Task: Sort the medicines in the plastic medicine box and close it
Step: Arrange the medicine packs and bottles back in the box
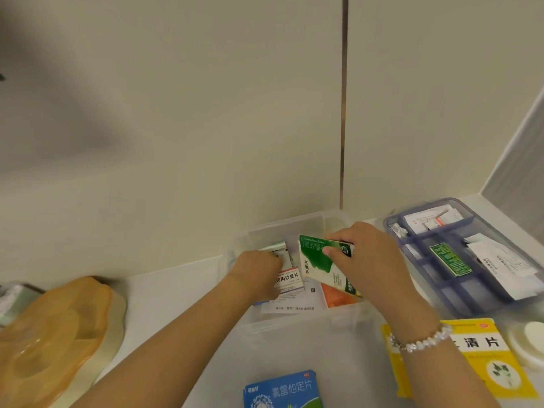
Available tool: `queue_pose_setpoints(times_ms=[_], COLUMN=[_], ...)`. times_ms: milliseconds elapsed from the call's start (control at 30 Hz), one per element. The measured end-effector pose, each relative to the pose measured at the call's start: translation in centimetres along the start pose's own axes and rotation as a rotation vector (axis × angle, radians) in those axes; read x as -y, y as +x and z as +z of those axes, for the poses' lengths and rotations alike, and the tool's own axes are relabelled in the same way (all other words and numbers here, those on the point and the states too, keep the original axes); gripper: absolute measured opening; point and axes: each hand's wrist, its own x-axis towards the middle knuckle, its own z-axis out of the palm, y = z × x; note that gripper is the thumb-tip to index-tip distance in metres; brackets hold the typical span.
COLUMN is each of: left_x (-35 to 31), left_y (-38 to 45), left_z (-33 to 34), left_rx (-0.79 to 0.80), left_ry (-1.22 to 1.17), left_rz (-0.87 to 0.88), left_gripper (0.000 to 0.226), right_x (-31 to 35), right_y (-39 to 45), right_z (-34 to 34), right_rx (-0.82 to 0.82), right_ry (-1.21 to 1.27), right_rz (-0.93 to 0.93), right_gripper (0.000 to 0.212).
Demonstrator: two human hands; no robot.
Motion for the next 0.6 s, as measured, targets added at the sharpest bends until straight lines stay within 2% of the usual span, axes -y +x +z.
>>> queue_pose_setpoints(times_ms=[133,233,333,433,600], left_x=[-0.1,0.1,0.5,0.9,1.3], left_y=[-0.3,0.0,0.1,0.0,-1.0], left_z=[-0.3,-0.7,-1.8,-2.6,-3.2], left_rx=[0.095,0.174,0.329,0.452,0.562], left_ry=[-0.128,-0.267,-0.366,-0.58,-0.748], left_rz=[-0.097,-0.158,-0.163,-0.216,-0.214], left_gripper=[0.031,0.011,0.019,0.029,0.041], right_x=[1.0,2.3,3.2,3.4,3.8], right_y=[0.2,1.0,2.3,3.2,3.6], right_z=[-0.1,0.4,2.0,3.8,4.8], right_rx=[0.18,0.379,0.55,0.721,0.927], right_ry=[-0.116,-0.203,-0.316,-0.343,-0.366], right_rz=[-0.089,-0.091,-0.113,-0.103,-0.066], right_gripper=[0.016,0.02,0.022,0.026,0.033])
